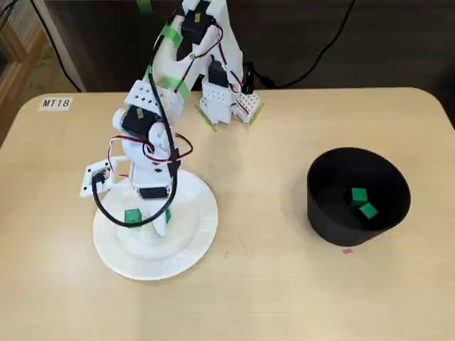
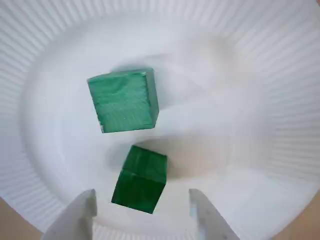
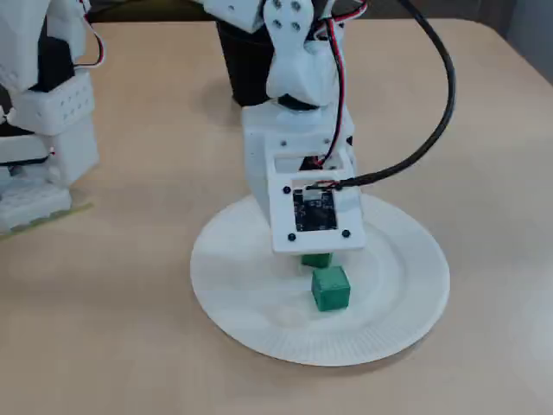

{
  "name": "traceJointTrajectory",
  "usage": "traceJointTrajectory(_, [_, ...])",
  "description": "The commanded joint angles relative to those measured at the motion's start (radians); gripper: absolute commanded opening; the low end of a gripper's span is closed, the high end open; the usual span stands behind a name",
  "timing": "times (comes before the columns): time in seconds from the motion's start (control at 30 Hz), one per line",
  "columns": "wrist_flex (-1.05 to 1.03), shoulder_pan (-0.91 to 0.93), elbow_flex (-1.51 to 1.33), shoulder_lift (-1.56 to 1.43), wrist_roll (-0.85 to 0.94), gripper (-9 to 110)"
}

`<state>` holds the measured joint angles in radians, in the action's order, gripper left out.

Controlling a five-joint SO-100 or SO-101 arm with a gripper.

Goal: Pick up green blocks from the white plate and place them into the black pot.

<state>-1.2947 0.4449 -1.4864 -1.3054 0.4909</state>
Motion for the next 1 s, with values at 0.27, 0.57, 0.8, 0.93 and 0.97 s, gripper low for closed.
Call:
traceJointTrajectory(0.27, [0.063,-0.008,0.003,0.067,-0.109,-2])
traceJointTrajectory(0.57, [0.112,-0.075,0.048,-0.19,-0.173,-2])
traceJointTrajectory(0.8, [0.35,-0.419,-0.058,-0.646,-0.453,-2])
traceJointTrajectory(0.93, [0.732,-0.689,-0.451,-0.933,-0.575,-2])
traceJointTrajectory(0.97, [0.778,-0.749,-0.522,-0.968,-0.578,-2])
